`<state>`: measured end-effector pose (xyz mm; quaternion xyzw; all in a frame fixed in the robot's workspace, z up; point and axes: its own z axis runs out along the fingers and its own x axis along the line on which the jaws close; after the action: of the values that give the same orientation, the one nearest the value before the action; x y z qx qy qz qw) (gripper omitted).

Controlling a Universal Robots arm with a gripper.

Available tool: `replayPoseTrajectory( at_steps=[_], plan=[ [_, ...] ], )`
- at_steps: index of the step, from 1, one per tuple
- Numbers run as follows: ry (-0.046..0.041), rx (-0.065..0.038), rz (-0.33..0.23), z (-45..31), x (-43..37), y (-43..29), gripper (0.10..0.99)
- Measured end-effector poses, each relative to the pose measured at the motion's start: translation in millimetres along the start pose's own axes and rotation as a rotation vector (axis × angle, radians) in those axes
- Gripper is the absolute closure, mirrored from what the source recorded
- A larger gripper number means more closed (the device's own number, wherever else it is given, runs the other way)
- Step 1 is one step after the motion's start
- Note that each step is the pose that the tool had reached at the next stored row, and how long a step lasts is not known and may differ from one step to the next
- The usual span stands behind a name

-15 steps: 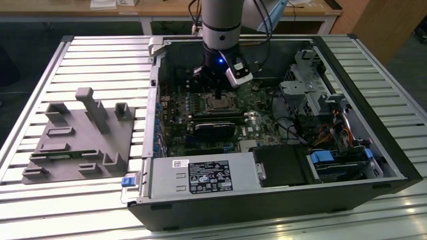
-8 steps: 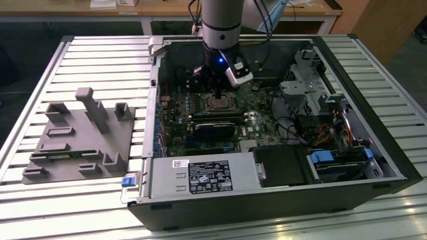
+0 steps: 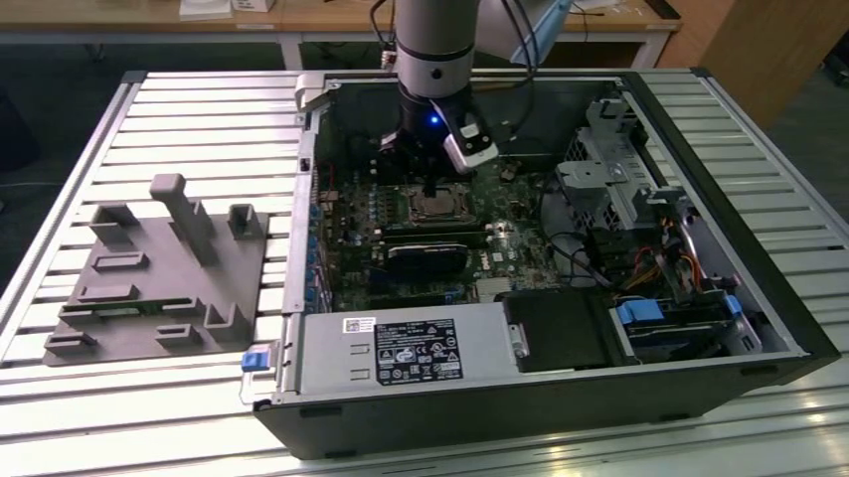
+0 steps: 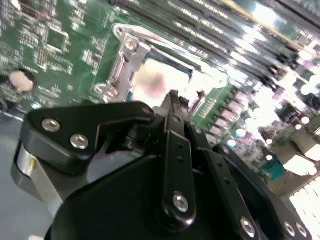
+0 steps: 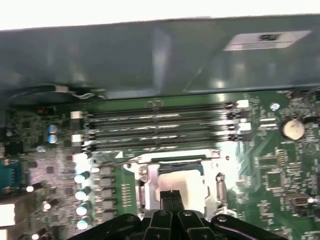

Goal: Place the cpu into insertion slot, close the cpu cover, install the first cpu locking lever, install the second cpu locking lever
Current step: 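Install the first cpu locking lever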

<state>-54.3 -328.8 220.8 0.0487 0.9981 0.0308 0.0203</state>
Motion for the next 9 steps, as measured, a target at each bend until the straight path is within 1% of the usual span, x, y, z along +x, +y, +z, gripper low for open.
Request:
replayPoseTrajectory(
  at_steps=[9],
  plan=[
    [-0.0010,0.000,0.000,-1.2,29.3,-2.8,0.980]
  ],
)
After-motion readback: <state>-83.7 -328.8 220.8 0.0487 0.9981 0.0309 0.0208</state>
